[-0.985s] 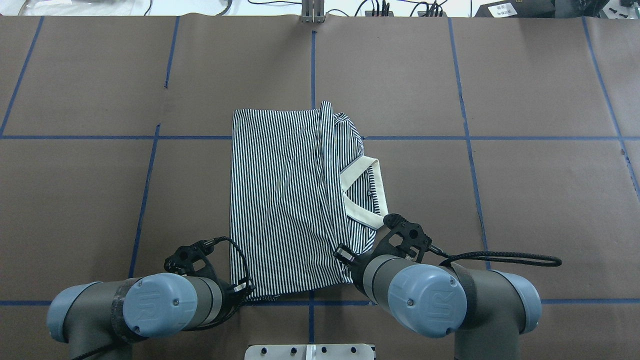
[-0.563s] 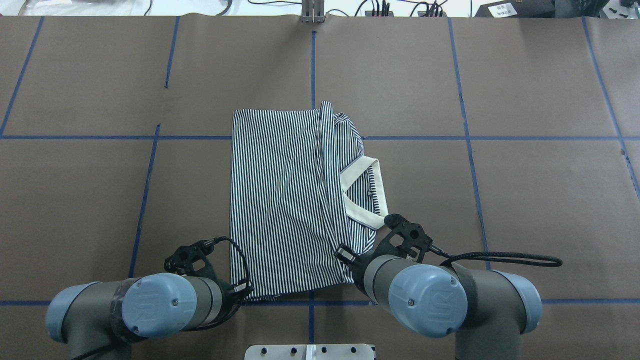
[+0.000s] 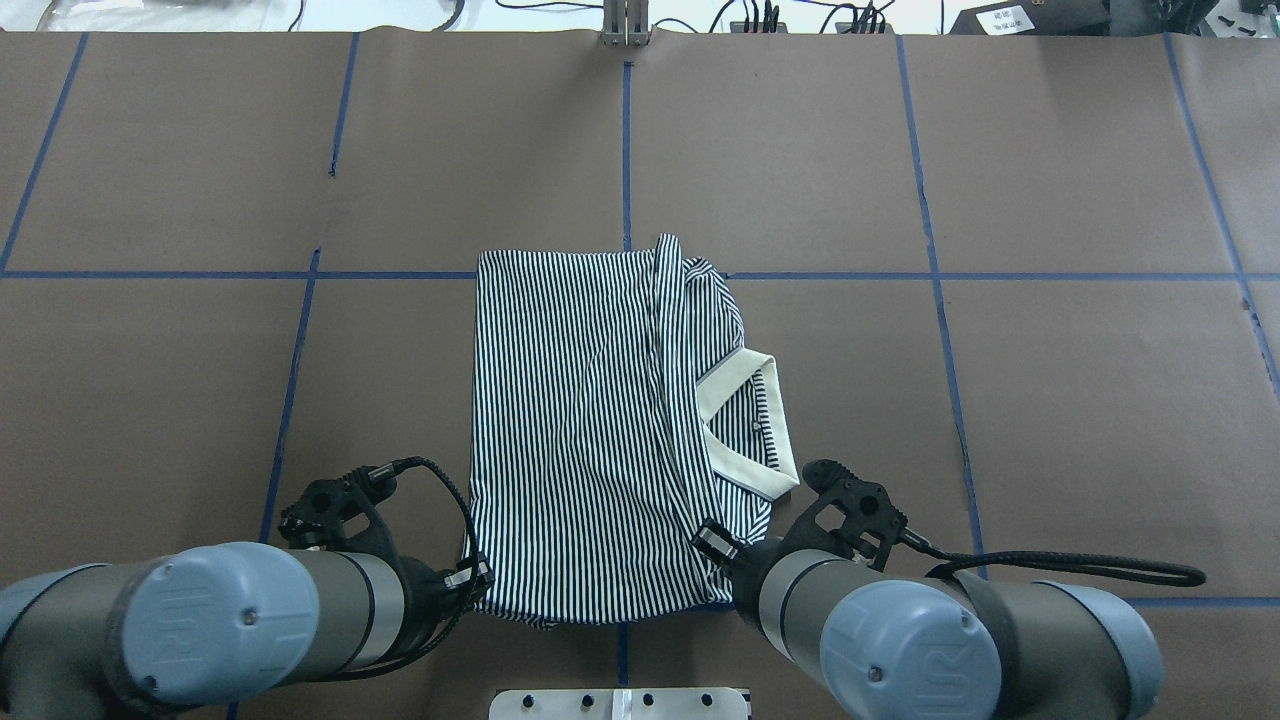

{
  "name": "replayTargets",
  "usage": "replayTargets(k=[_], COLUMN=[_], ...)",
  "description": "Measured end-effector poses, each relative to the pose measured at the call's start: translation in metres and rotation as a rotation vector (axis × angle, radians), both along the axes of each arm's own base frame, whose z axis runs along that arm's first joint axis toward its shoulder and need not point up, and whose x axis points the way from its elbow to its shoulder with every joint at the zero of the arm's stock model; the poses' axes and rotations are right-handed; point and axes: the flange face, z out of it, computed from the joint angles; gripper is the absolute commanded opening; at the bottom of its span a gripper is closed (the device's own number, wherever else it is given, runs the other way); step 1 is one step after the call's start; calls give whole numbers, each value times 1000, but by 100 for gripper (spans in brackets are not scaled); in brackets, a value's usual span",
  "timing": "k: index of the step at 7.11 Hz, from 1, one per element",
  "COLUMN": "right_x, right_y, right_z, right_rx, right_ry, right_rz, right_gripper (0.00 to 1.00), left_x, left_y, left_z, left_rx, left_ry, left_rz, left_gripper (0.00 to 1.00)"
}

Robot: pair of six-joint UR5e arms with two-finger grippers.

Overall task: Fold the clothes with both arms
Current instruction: 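Lift the near edge and fold it away from the robot with both grippers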

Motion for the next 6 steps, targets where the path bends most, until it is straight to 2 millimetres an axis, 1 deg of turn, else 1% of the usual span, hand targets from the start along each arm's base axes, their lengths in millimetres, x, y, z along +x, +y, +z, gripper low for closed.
replayTargets(k=[1,2,3,4,5,6], right_x=[19,27,26,21,13,1], right_y=[-7,-31,-64,-104,-146,-188], right_z=[-21,-36,-43,-47,-50,-52], right_rx=[3,28,66,92,93,81], right_ry=[16,32,63,100,136,149], right_rz=[23,56,89,127,156,177], right_gripper=[0,0,0,0,0,0], left_x=[-22,-38,-43,-39,-32,-20], left_y=[-11,-44,-88,-137,-184,-222], left_z=[-17,-29,-38,-41,-36,-20], left_rx=[3,24,54,83,111,130], left_ry=[25,42,39,16,-9,-24], left_rz=[-19,-75,-131,-179,-218,-246], left_gripper=[0,0,0,0,0,0])
